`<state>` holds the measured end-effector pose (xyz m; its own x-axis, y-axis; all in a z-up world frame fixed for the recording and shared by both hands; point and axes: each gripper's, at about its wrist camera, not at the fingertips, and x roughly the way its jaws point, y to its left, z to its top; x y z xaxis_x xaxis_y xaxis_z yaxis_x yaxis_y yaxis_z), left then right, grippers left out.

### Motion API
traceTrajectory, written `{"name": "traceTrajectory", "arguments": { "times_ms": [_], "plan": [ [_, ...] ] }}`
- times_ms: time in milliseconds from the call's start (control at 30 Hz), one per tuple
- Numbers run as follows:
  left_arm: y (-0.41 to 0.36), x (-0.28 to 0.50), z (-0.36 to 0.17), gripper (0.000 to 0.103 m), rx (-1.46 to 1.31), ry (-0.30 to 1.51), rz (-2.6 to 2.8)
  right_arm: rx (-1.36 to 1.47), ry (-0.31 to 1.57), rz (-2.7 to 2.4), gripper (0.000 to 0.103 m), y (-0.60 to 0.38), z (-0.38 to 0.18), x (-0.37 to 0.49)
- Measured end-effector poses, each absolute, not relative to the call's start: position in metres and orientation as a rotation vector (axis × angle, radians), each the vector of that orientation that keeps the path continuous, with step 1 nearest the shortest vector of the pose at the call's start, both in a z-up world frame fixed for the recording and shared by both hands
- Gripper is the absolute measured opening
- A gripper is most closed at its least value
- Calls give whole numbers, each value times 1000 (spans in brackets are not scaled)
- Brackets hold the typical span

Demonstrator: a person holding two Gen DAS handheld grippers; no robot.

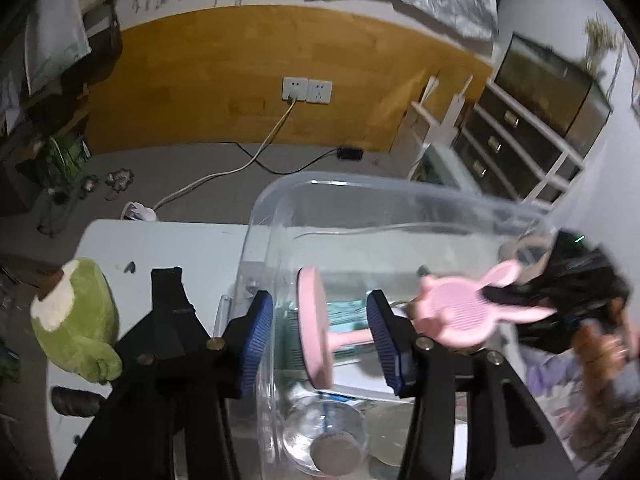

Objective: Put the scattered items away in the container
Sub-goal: 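Carry the pink bunny mirror with the left tool over the clear box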

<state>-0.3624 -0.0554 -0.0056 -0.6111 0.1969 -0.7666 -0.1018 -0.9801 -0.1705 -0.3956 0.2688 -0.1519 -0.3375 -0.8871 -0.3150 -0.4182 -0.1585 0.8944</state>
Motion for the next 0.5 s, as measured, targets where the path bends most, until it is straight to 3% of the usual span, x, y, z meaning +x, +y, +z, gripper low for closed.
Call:
{"name": "traceTrajectory", "arguments": {
  "times_ms": [333, 500],
  "plan": [
    [-67, -346, 10, 49, -1216, -153, 2781, 1535, -1634, -1593, 13, 262, -170, -419],
    [-68, -344, 8, 49, -1210, -178, 2772, 1563, -1429, -1747, 13, 255, -159, -427]
  ]
}}
